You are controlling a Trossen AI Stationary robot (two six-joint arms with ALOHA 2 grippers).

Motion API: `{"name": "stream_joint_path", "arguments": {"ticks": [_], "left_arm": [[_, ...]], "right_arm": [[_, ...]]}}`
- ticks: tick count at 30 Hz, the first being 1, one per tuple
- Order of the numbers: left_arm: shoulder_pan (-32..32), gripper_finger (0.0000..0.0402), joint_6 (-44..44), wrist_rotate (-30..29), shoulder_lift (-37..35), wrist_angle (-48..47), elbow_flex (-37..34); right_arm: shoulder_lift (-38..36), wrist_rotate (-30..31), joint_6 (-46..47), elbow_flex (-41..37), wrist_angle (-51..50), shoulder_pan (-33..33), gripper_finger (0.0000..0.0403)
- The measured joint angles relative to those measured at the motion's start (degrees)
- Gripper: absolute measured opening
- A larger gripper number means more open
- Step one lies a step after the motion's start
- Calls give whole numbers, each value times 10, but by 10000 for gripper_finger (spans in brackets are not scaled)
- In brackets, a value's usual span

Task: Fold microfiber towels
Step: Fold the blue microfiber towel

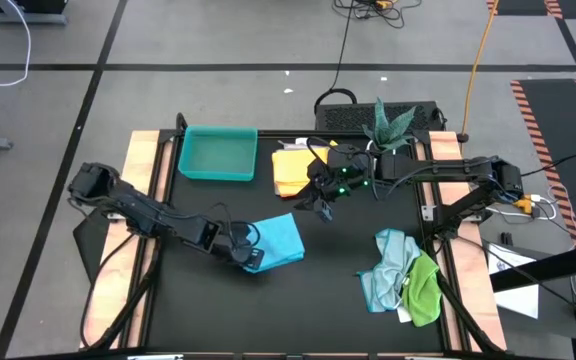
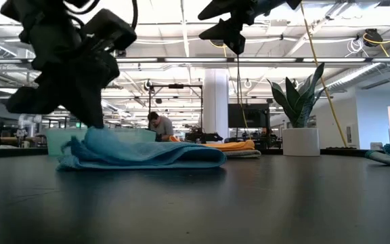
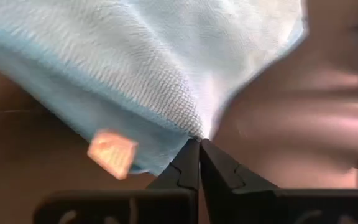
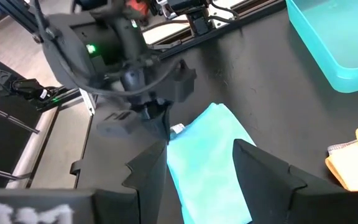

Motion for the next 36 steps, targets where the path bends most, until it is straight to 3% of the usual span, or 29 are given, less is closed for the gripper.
{"name": "stream_joint_path", "arguments": {"ticks": [6,14,20,29,36], "left_arm": [[-17,4,-6,31,-2,-105,32],[-33,10,-39,39,-1,-118,32],[-33,23,22,37,-1,-154,32],[-30,79,55,29,-1,-166,32],[-28,90,53,45,-1,-181,32]], "right_arm": [[0,0,-7,0,-1,0,176],[0,0,-11,0,0,-1,176],[0,0,-24,0,-1,0,176],[0,2,-24,0,-32,5,176],[28,47,-28,0,-59,46,172]]}}
